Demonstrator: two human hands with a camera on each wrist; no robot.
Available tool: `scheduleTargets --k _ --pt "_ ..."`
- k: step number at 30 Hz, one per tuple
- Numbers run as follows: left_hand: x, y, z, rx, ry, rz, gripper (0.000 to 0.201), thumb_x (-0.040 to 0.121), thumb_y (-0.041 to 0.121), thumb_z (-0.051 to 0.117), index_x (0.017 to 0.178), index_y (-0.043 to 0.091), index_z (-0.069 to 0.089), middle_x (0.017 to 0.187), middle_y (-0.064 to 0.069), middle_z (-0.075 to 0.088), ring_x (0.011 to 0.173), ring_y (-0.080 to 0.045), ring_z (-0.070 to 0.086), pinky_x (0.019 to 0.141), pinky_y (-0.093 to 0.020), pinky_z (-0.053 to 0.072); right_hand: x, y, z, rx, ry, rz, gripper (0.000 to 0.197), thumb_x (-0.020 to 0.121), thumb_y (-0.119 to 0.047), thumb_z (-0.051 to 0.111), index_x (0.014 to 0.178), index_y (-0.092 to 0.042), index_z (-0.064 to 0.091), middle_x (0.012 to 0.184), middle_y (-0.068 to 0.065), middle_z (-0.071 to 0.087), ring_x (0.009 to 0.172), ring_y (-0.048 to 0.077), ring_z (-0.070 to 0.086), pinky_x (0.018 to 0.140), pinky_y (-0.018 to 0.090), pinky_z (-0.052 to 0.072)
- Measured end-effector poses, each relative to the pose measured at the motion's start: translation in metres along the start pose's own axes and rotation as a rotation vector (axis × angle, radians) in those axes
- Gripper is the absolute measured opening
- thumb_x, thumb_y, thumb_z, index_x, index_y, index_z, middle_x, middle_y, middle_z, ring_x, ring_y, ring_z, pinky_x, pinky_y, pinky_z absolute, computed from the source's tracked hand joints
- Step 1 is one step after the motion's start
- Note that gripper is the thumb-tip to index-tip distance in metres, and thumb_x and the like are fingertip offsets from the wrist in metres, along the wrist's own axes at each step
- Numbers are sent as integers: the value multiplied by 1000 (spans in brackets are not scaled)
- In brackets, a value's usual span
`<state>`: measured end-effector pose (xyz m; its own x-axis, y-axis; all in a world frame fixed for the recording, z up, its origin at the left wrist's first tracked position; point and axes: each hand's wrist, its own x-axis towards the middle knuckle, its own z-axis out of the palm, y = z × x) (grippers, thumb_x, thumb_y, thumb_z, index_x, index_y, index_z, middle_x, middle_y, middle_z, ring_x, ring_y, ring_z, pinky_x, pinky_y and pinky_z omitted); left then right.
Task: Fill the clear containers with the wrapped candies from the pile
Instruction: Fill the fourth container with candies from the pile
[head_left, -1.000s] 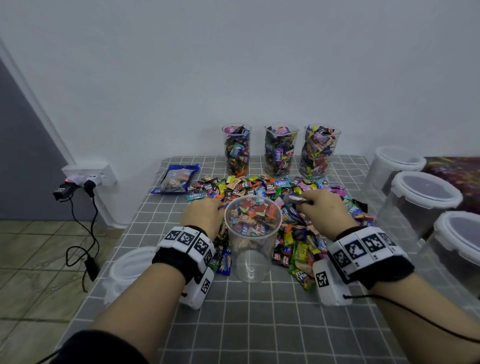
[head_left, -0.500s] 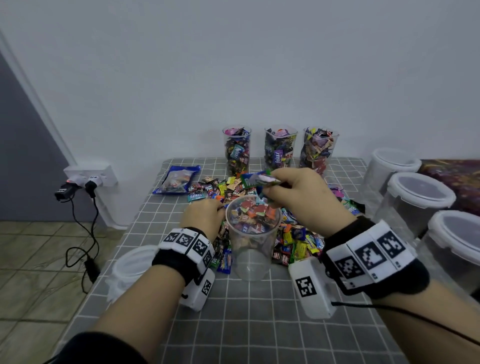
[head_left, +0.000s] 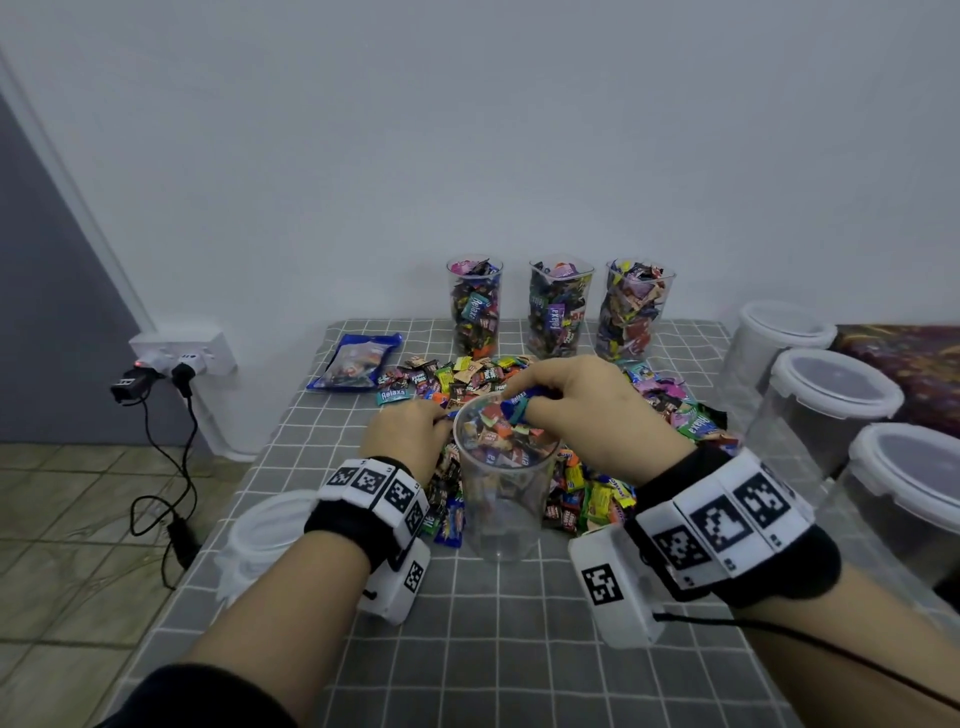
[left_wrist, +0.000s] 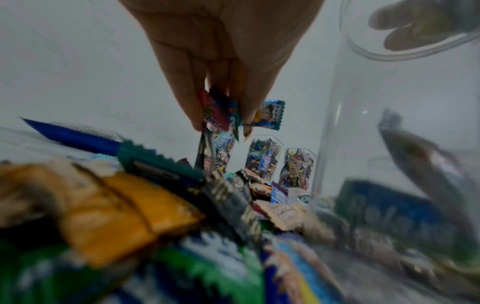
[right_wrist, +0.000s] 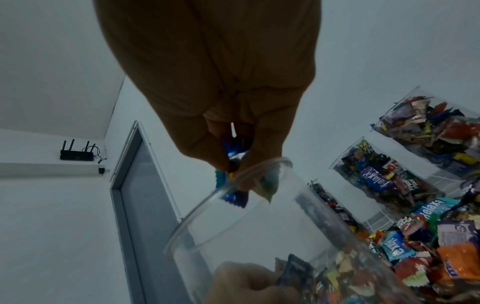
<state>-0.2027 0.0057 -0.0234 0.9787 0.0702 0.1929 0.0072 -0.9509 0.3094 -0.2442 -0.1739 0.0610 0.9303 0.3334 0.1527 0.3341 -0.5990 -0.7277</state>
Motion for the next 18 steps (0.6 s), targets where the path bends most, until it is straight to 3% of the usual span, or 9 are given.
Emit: scheduleTargets --k 3,6,10,12,14,16,18 --pt "0 -1 1 -17 7 -5 27 96 27 46 98 10 68 94 -10 68 88 -28 60 69 -31 43 -1 1 1 40 -26 -5 24 84 -5 55 98 -20 68 84 7 69 72 25 66 73 36 56" --pt "0 -2 3 -49 15 -10 26 95 26 48 98 11 69 94 -10 68 88 -29 60 71 -33 46 -3 4 4 122 4 -2 26 85 -4 53 98 -23 64 93 11 69 69 17 61 77 39 55" --pt "0 -8 5 -113 38 -20 24 94 26 50 96 13 70 88 -8 69 83 -26 61 72 -34 51 -6 19 8 193 201 -62 25 86 -19 63 110 -27 61 113 -15 57 106 4 53 95 31 44" --pt "0 -11 5 -126 61 -21 22 93 27 51 94 16 70 86 -6 69 81 -24 61 71 -33 50 -9 28 11 246 102 -32 57 80 -34 73 131 -28 48 128 -17 45 113 -4 45 95 17 39" --pt "-2 -14 4 -148 73 -25 21 93 28 52 93 17 70 86 -4 69 80 -23 60 70 -33 49 -10 37 16 372 -66 23 93 68 -41 80 145 -26 29 134 -17 38 101 -22 47 80 2 40" --pt "-5 -15 1 -173 90 -23 20 93 29 53 91 18 69 83 -3 68 78 -21 59 66 -31 45 -10 46 25 483 -163 35 104 64 -34 83 145 -24 19 127 -20 42 94 -24 51 75 2 44" --pt "-7 -15 -5 -204 130 -6 19 93 28 54 89 17 69 77 -2 65 75 -20 58 61 -29 39 -11 52 32 523 -178 41 110 61 -29 85 145 -25 15 121 -24 44 99 -17 53 80 3 43"
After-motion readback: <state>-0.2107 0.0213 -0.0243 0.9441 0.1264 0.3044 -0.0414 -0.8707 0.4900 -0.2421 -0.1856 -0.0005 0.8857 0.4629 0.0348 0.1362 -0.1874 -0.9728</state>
